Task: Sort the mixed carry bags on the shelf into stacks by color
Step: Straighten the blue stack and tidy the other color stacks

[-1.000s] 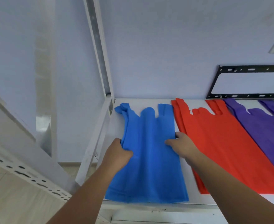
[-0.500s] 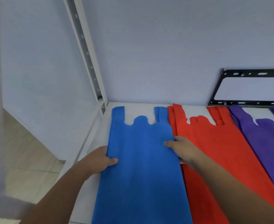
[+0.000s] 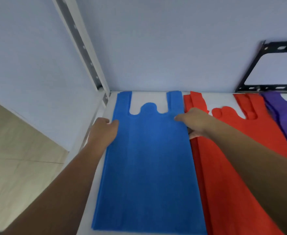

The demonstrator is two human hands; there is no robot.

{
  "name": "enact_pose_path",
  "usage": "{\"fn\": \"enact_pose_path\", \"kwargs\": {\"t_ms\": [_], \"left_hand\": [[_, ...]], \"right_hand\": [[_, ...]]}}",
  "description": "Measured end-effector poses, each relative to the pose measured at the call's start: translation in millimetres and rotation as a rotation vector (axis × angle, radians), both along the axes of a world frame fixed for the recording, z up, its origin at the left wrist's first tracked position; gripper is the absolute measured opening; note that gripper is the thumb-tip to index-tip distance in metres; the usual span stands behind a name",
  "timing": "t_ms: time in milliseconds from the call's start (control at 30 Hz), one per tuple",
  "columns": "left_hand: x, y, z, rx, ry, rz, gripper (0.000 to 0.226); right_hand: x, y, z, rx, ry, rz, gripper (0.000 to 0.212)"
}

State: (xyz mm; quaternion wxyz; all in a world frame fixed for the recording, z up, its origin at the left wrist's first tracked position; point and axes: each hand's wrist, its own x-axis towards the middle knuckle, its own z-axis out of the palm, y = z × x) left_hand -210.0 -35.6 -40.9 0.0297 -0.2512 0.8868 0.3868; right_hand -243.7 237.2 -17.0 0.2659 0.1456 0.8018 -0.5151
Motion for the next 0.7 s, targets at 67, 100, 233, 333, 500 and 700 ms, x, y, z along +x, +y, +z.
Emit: {"fn": "enact_pose_path", "kwargs": {"t_ms": [67, 100, 233, 333, 500, 700], "left_hand": [[-26.8, 10.1, 4.6, 0.015, -0.027, -0.020, 0.057], [-42.5, 16.2, 4.8, 0.004, -0.038, -0.039, 0.070], [-96.4, 33.1, -5.8, -0.167, -0.083, -0.142, 0.100], [-115.4, 33.7, -11.5, -0.279, -0.073, -0.143, 0.080], [-118.7, 27.2, -18.8, -0.273, 0.021, -0.138, 0.051], [-118.1, 28.7, -13.4, -0.209, 0.000, -0.176, 0.081]], "right_hand": [[-24.3, -8.6, 4.7, 0.080, 0.007, 0.016, 0.037], [-36.1, -14.8, 5.5, 0.133, 0.012, 0.015, 0.056], [-72.3, -42.1, -2.8, 0.480, 0.138, 0.079, 0.094], [-85.3, -45.3, -15.3, 0.609, 0.242, 0.077, 0.081], [-86.3, -39.2, -33.3, 0.636, 0.279, 0.086, 0.086], [-74.1, -36.7, -19.7, 0.442, 0.282, -0.026, 0.080]]}}
